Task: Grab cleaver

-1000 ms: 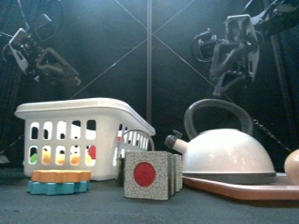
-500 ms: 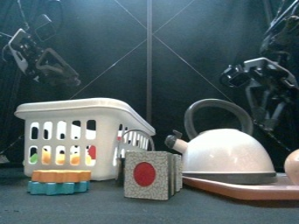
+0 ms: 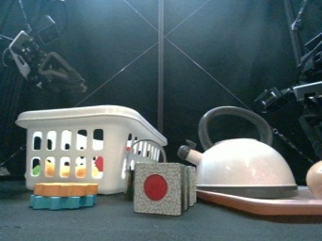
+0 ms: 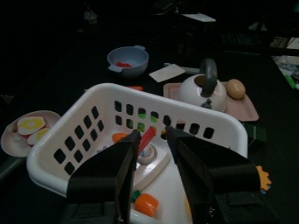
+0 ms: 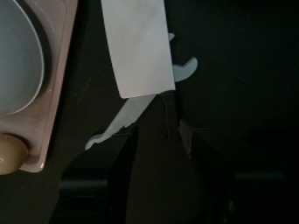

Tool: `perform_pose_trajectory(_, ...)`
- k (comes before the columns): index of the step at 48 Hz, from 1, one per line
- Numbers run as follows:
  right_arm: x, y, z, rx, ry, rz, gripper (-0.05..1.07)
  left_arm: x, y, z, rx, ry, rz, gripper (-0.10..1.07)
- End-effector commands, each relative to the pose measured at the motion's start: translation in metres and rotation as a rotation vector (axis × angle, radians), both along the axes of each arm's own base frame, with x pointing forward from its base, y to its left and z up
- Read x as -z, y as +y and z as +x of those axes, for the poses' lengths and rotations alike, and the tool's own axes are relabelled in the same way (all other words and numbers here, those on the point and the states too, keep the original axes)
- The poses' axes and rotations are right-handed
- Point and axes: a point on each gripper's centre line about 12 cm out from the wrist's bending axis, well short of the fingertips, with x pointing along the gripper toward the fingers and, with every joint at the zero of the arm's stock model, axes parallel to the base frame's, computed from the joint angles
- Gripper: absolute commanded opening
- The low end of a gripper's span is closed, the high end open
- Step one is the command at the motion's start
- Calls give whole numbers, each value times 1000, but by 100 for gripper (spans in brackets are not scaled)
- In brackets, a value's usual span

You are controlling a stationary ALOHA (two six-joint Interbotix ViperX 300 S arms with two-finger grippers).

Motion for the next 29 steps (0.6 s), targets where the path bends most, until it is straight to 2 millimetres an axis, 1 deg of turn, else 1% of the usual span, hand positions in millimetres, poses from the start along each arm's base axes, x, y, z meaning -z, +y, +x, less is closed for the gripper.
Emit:
perform_pose_trajectory(1,2,1,3,-6,-14,0,80,-5,0,2,2,-14,0,74)
perform_pose_trajectory(12,21,1,-1,-8,51,1,80,-5,0,2,3,-15,0,74)
perform_pose_trajectory(29,38,1,-2,-17,134,-5,80,-5,0,2,2,-14,0,74)
